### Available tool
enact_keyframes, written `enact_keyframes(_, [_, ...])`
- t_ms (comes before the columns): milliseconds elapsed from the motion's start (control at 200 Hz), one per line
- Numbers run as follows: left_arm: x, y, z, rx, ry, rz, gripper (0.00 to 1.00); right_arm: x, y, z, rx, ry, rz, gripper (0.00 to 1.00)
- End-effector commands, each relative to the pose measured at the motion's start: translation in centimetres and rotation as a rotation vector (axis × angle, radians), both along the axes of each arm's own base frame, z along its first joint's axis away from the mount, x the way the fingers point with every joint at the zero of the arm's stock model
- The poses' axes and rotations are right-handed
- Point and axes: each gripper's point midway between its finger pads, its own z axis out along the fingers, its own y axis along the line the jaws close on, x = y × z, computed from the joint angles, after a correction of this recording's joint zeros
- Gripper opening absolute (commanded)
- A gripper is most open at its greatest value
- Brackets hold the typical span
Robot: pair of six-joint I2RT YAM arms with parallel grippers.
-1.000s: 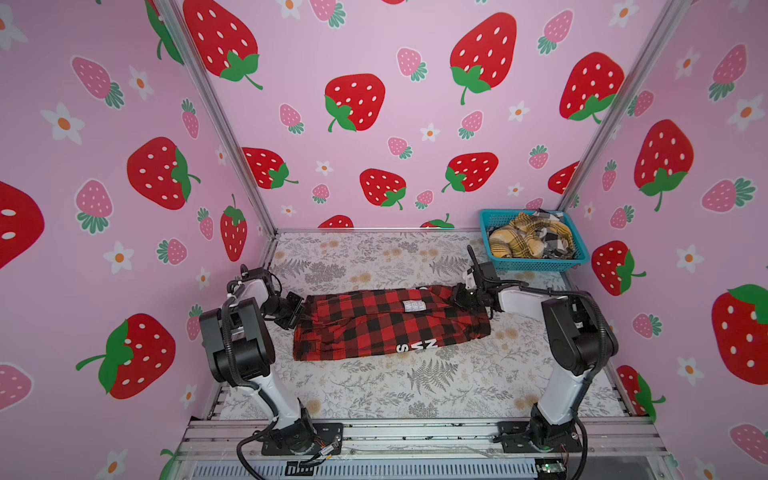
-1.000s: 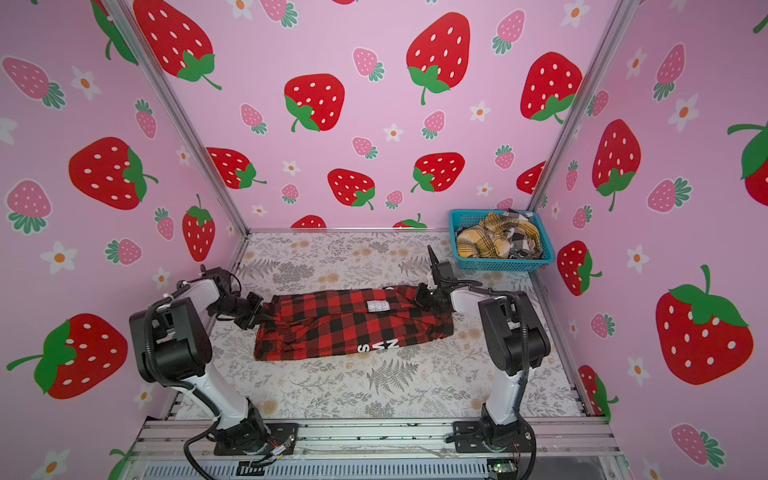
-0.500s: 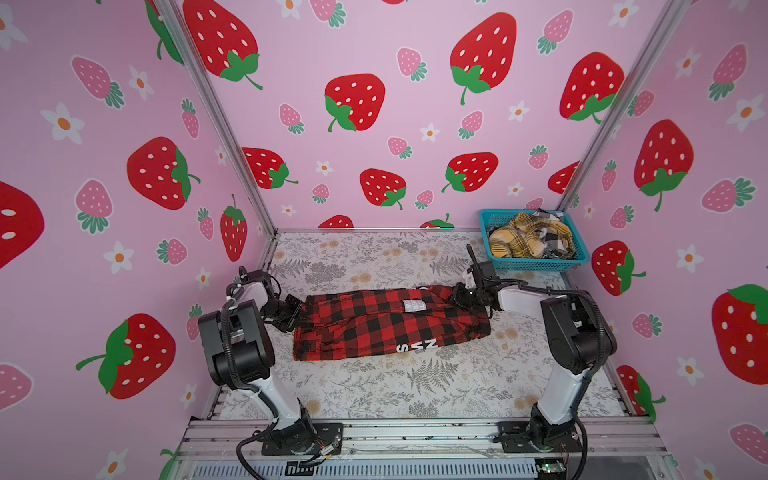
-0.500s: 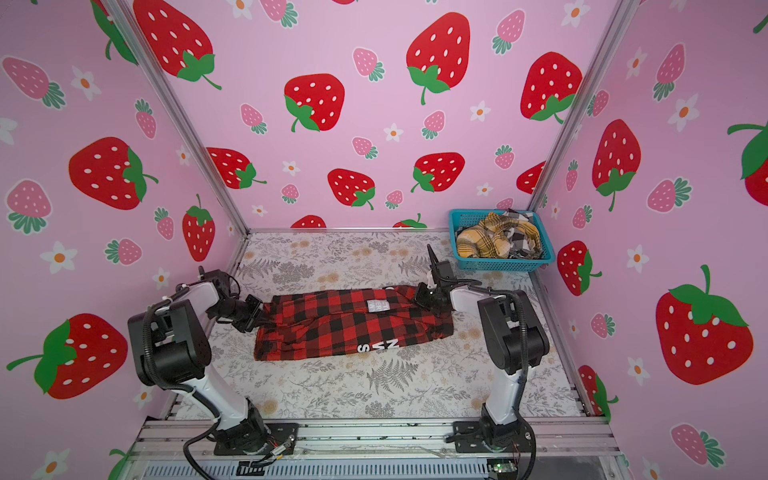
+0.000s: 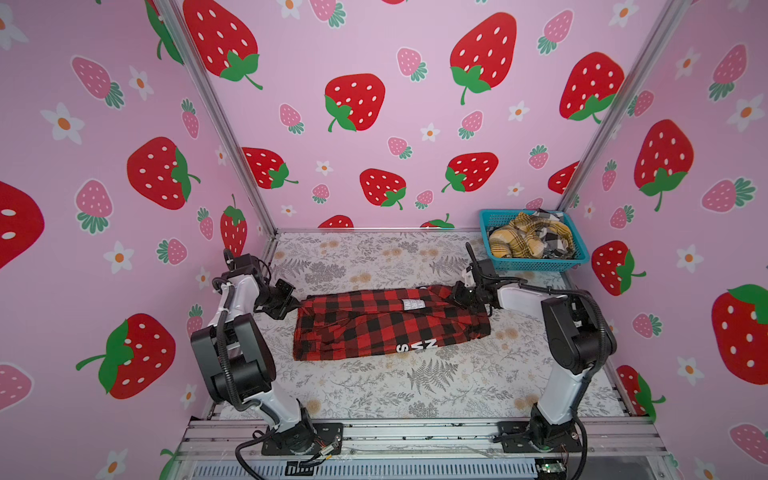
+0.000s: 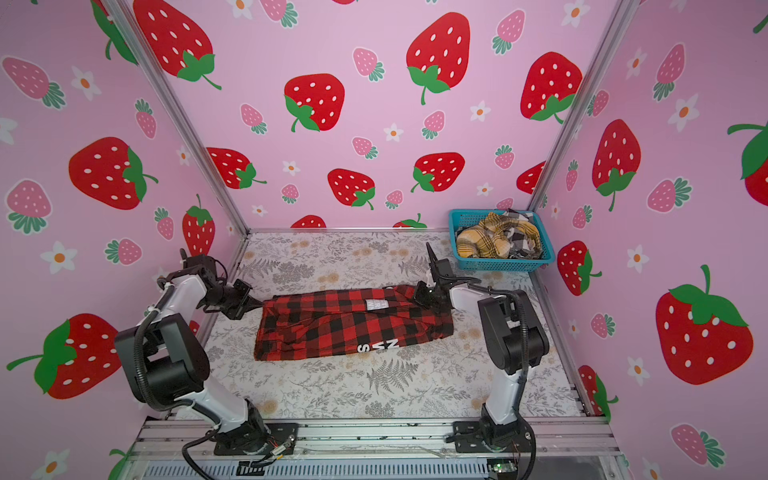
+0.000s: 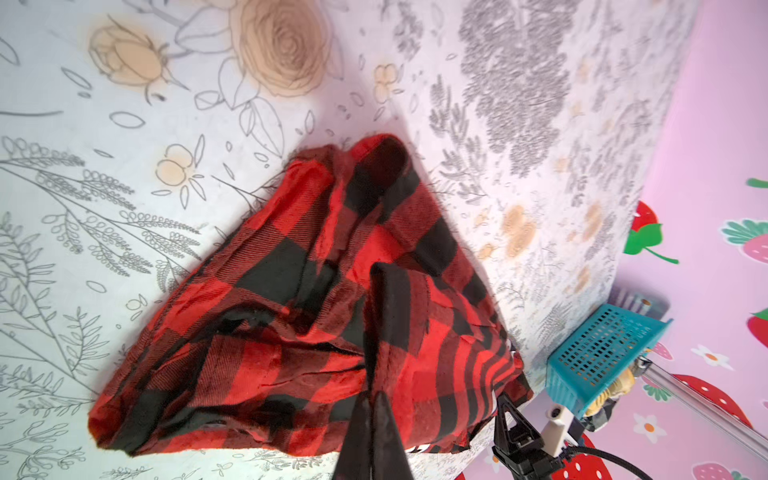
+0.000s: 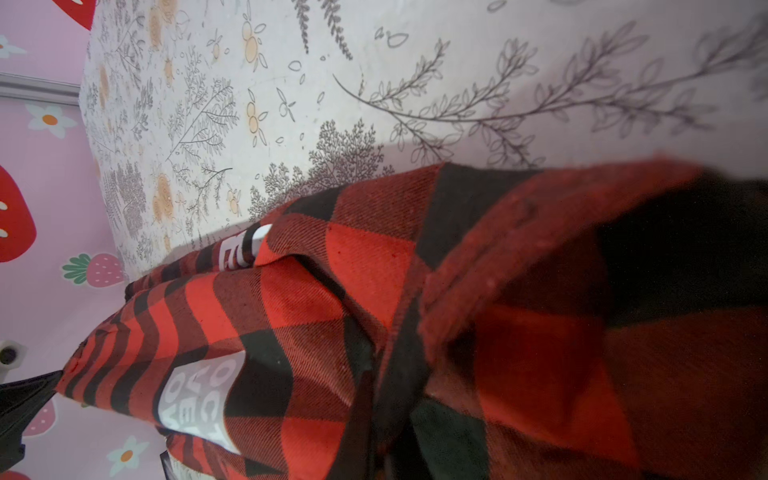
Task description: Fold and stack the long sleeve shirts
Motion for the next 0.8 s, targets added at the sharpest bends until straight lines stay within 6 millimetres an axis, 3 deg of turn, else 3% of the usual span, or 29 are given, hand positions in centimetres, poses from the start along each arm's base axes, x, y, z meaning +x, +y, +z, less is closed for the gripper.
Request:
enact_keyframes(0, [-0.7,0.2,-0.2,-0.028,0.047,0.025,0.00,0.6,-0.6,0.9,-0.029,-0.028,-0.014,0.00])
enact_keyframes(300, [-3.2,0.6,-7.1,0.010,0.192,0.014,0.00,-0.3,0.1,-0.6,-0.024,-0.004,0.004,0.00])
enact_keyframes(360, [-3.3,0.9,-8.1,0.024,0.204,0.016,0.00,-0.5,0.4,-0.6,-0.019,-0.008,0.018,0.16])
enact_keyframes(410, [-3.1,0.9,-8.7,0.019,0.206,0.021,0.19,-0.7,0.7,-0.2,-0.014,-0.016,0.029,0.32])
enact_keyframes(470, [-2.8,0.9,-8.9,0.019,0.190,0.029,0.29,-1.0,0.8,0.4,-0.010,-0.028,0.040,0.46])
enact_keyframes(550, [-2.5,1.0,-8.3,0.026,0.163,0.035,0.39,-1.7,0.5,1.2,-0.024,-0.033,0.060,0.57])
enact_keyframes(620, [-2.2,1.2,-7.1,0.050,0.137,0.027,0.45,-2.7,-0.2,1.9,-0.062,-0.033,0.079,0.62])
enact_keyframes(725, [-2.0,2.0,-3.7,0.130,0.082,0.026,0.47,-4.0,-1.7,3.9,-0.132,-0.069,0.109,0.60])
enact_keyframes(795, [-1.2,2.1,-0.5,0.203,0.006,0.027,0.40,-4.2,-2.3,6.0,-0.183,-0.121,0.119,0.53])
